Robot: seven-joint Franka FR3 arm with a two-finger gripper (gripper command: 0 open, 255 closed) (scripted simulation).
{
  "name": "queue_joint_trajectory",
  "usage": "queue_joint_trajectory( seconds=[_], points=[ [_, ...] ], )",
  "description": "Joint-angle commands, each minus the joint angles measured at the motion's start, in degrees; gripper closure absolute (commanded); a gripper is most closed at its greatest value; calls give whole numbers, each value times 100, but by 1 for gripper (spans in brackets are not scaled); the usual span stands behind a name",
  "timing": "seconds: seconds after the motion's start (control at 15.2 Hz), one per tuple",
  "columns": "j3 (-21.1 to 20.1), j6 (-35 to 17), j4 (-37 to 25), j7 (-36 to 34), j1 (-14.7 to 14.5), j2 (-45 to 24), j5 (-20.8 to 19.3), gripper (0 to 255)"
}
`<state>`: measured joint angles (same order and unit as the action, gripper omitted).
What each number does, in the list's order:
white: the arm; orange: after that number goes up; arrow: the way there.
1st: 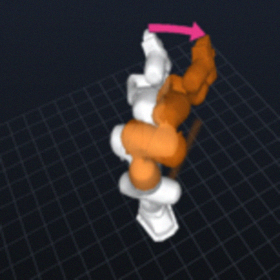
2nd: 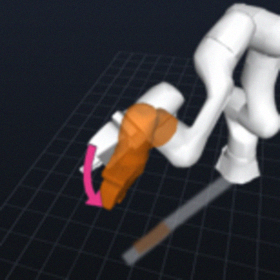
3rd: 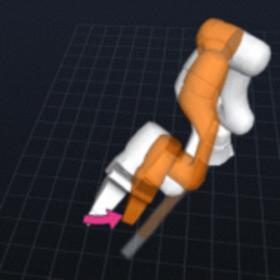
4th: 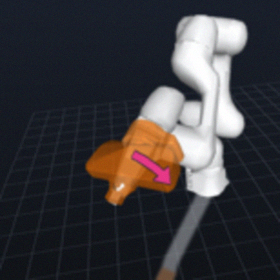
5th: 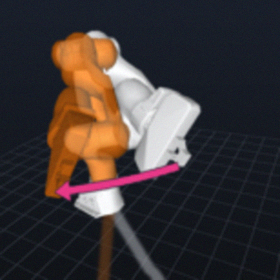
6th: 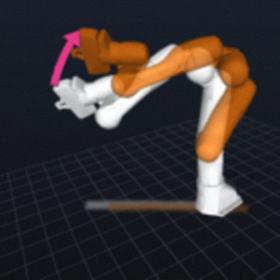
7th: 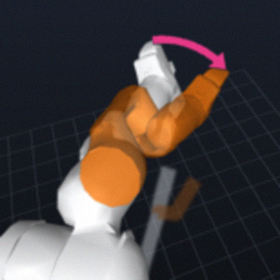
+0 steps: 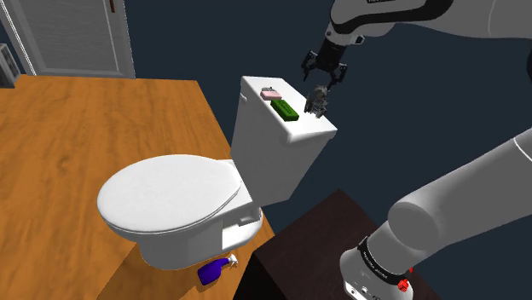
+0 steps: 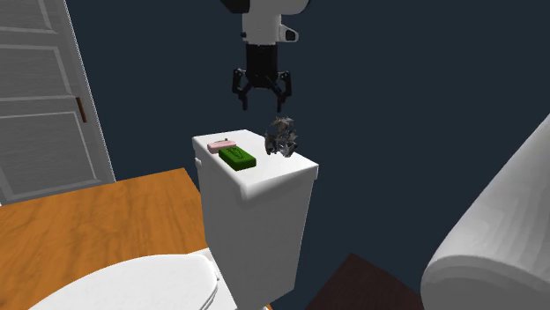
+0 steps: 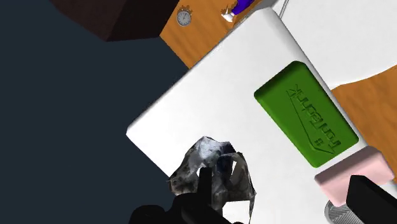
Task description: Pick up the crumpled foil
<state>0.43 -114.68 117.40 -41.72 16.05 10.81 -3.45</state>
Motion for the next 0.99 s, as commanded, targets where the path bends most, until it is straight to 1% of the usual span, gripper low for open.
queue_joint_trajectory(
  seconds=[0.0, 0.53, 0.59, 0.92],
  points=[
    [51, -109, -268, -313, 116, -312, -110, 0],
    [372, -459, -1146, -1465, 496, -1332, -489, 0],
    [381, -465, -1165, -1488, 503, -1353, -495, 0],
    [388, -833, -862, -1539, 507, -1420, -520, 0]
  ],
)
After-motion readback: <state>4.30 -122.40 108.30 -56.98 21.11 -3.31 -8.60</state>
